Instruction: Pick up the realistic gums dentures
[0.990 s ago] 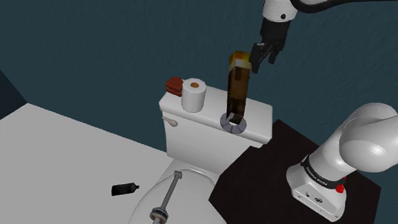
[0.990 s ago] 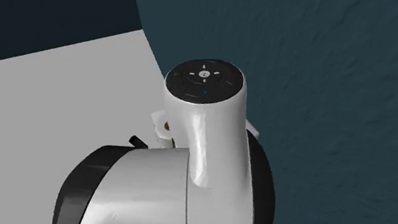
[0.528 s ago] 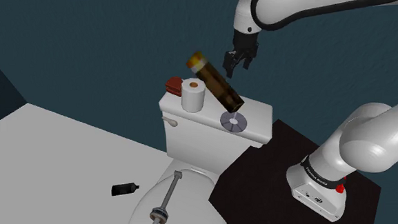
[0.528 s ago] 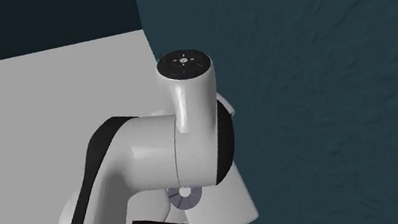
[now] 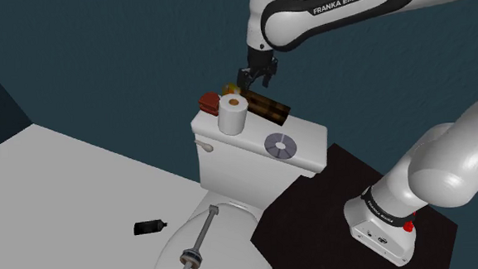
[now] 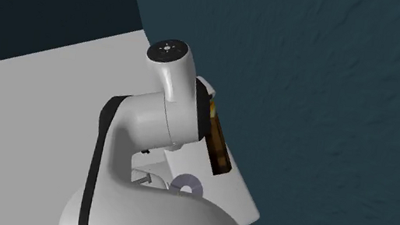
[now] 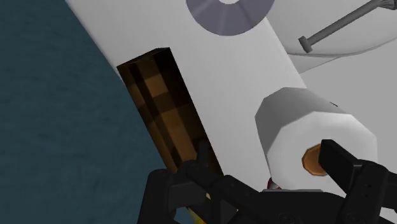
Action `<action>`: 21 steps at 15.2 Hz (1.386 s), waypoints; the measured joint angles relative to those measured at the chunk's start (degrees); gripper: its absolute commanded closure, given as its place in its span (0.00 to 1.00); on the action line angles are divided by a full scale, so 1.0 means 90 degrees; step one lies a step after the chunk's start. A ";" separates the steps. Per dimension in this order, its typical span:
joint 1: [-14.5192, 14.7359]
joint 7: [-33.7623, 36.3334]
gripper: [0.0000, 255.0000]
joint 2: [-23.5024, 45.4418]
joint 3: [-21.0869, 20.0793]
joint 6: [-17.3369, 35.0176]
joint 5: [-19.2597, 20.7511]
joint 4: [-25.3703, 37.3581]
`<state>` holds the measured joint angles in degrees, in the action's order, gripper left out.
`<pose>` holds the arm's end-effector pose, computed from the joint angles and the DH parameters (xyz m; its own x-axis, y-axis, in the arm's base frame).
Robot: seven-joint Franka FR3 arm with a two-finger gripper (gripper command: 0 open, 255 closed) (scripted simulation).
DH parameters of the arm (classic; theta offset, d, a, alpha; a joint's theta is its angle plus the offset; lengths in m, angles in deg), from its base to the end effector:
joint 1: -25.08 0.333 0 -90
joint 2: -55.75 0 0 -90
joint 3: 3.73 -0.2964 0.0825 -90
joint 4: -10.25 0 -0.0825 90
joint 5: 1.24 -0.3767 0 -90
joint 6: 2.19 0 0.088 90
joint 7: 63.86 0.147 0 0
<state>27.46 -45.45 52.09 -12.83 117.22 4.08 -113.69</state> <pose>0.5075 0.0952 0.3670 0.9972 -0.0745 0.0111 -0.0752 -0.9930 0.0912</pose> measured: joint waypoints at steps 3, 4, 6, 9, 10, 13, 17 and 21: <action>0.0060 0.0225 0.00 0.0697 -0.0072 0.0315 0.0149 0.0455; 0.0084 0.0299 0.00 0.0943 -0.0088 0.0409 0.0208 0.0635; 0.0145 0.0438 0.00 0.1416 -0.0112 0.0511 0.0323 0.1052; 0.0241 0.0586 0.00 0.2025 -0.0125 0.0643 0.0471 0.1782; 0.0289 0.0652 0.00 0.2241 -0.0130 0.0767 0.0526 0.2002; 0.0375 0.0767 0.00 0.2824 -0.0085 0.0958 0.0656 0.2526; 0.0415 0.0829 0.00 0.3100 -0.0055 0.0982 0.0723 0.2455; 0.0424 0.0866 1.00 0.3255 -0.0029 0.1162 0.0770 0.2406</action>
<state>31.28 -37.66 81.38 -13.10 127.67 11.01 -92.03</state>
